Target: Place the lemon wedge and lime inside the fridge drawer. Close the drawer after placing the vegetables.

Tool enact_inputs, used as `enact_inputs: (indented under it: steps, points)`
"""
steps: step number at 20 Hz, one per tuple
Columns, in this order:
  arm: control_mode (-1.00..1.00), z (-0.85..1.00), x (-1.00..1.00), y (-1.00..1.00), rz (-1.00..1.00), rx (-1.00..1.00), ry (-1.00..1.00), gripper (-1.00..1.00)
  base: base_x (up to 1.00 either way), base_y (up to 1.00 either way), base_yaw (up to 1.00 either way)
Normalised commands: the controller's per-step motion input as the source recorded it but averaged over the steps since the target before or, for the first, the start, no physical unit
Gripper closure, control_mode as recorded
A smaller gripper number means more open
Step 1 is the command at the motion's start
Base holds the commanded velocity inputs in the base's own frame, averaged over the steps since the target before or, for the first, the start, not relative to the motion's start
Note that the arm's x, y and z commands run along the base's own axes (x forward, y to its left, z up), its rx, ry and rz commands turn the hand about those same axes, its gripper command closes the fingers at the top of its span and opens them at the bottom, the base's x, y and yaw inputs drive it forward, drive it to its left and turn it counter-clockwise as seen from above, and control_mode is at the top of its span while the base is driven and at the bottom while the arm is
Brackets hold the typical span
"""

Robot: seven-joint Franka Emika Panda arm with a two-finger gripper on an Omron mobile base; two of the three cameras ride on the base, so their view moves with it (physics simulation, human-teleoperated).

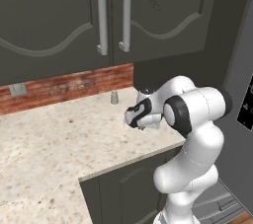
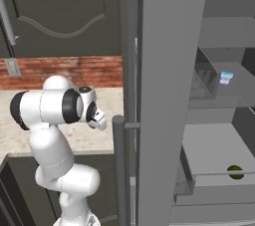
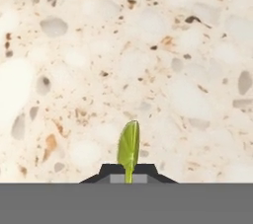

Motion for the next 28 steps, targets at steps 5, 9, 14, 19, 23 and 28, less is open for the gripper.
enact_inputs:
  steps: [5, 9, 14, 19, 23, 28]
  points:
    - [-1.00, 0.28, -0.31, 0.37, -0.06, 0.00, -0.09, 1.00, 0.00, 0.00, 0.00]
    - [-1.00, 0.61, -0.55, 0.39, -0.10, -0.01, -0.19, 1.00, 0.00, 0.00, 0.00]
    - [-1.00, 0.35, -0.65, 0.01, -0.12, -0.01, -0.25, 1.00, 0.00, 0.00, 0.00]
    - [-1.00, 0.46, -0.72, 0.03, -0.21, -0.01, -0.28, 1.00, 0.00, 0.00, 0.00]
    - [-1.00, 0.66, -0.43, 0.17, -0.34, -0.05, -0.24, 1.00, 0.00, 0.00, 0.00]
    - [-1.00, 0.66, -0.27, 0.19, -0.39, -0.07, -0.22, 1.00, 0.00, 0.00, 0.00]
